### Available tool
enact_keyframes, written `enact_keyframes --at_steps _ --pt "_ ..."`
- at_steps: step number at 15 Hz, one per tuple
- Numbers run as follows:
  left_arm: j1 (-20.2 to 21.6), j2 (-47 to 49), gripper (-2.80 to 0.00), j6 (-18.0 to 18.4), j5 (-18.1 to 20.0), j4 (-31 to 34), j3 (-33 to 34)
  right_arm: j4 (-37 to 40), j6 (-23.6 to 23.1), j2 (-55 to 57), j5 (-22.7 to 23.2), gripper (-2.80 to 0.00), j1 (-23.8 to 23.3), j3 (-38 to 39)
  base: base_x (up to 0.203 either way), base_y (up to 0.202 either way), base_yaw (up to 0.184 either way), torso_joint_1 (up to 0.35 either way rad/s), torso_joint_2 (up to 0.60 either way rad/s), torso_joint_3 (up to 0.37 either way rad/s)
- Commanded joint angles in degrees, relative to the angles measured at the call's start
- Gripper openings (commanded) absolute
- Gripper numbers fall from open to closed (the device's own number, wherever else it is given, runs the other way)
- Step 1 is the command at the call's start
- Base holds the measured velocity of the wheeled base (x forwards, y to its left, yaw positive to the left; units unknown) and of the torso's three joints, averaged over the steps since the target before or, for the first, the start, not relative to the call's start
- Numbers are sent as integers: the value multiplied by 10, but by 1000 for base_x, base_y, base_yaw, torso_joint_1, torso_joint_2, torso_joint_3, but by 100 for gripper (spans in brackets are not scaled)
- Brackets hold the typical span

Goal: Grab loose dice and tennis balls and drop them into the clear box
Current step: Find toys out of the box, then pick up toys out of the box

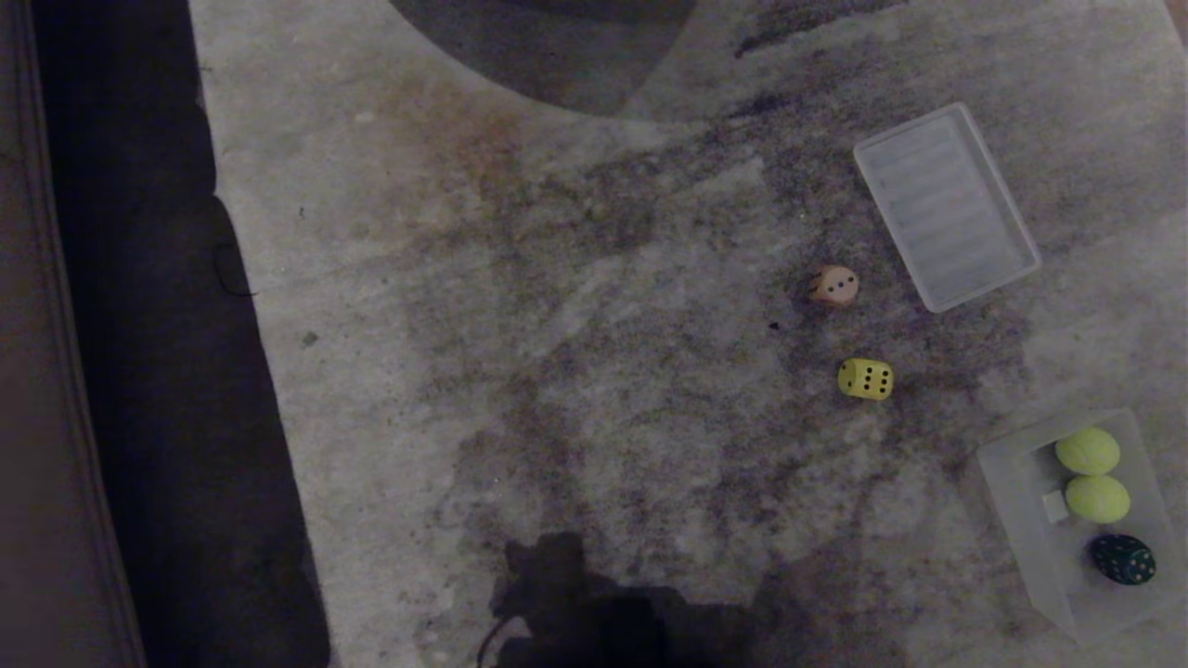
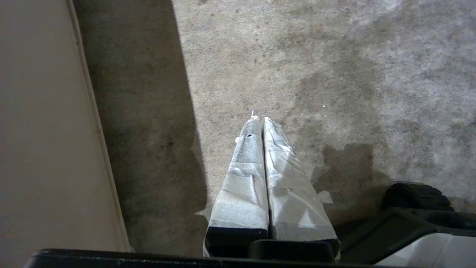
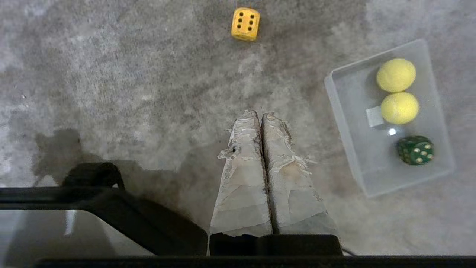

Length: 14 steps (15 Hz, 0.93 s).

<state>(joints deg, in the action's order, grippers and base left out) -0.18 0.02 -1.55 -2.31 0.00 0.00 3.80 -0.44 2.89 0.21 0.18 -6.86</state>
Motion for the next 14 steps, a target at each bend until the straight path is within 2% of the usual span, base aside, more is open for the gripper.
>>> enact_keyframes --at_steps 1,3,5,8,14 --pt "0 0 -280 0 0 0 1 27 3 112 1 -280 0 -74 0 0 0 0 0 0" --pt "0 0 -280 0 0 0 1 32 7 216 1 -280 0 -111 0 0 0 0 0 0" --pt "0 0 -280 0 0 0 1 1 10 327 1 -280 0 -130 0 0 0 0 0 0" --pt "0 0 -280 0 0 0 1 -97 30 499 0 -280 2 -145 0 0 0 0 0 0" --pt "0 0 -280 0 0 0 1 -313 138 797 0 -280 26 -205 0 0 0 0 0 0"
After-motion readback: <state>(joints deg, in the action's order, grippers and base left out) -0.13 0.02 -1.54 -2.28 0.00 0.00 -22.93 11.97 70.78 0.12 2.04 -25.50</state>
